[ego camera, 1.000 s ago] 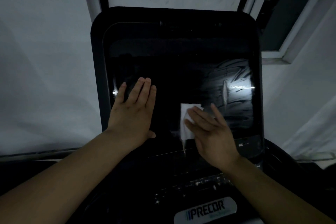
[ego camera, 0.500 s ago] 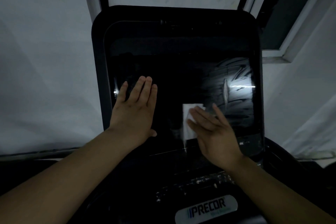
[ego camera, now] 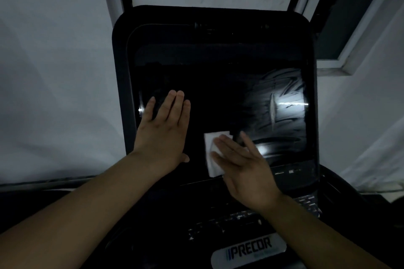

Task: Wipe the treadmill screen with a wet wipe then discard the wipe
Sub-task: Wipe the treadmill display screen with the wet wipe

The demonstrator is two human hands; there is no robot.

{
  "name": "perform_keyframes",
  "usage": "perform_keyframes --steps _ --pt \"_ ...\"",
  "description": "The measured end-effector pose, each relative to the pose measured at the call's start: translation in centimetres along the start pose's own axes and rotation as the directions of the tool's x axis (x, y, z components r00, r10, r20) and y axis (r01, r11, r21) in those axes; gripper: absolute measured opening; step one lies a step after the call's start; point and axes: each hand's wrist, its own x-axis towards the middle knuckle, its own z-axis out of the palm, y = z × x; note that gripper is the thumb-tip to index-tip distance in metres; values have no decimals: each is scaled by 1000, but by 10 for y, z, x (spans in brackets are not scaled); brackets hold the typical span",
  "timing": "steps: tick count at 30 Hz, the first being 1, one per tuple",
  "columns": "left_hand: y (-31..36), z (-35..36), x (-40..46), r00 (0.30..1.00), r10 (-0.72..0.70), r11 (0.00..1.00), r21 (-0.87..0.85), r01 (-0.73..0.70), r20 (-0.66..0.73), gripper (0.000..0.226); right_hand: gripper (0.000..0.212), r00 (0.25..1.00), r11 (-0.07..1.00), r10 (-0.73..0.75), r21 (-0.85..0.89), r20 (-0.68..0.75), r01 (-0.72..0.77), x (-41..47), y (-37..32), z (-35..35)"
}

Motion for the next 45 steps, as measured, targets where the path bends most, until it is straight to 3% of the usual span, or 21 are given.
perform_keyframes --steps 6,13,21,29,33,38,45 --pt "3 0 1 1000 -11 1000 3 11 9 136 41 993 992 115 -41 -23 -115 -19 19 -6" --pt "1 0 1 1000 -8 1000 -1 8 0 135 43 1000 997 11 73 -4 -11 -4 -26 11" --pt "2 0 0 1000 -7 1000 0 7 6 137 42 994 993 111 -44 5 -111 -44 21 -4" --pt "1 1 0 1000 -3 1000 -8 3 -3 135 42 999 995 42 88 -15 -41 -21 -43 18" --pt "-1 0 -1 1000 0 1000 -17 0 -10 135 42 1000 999 26 41 0 -26 -36 -19 11" --pt "1 2 0 1000 -4 1000 -8 4 -8 137 41 991 989 137 -60 4 -137 -60 9 3" --pt "0 2 0 1000 3 1000 -10 -3 -11 134 42 997 992 76 105 -33 -73 -26 -54 29"
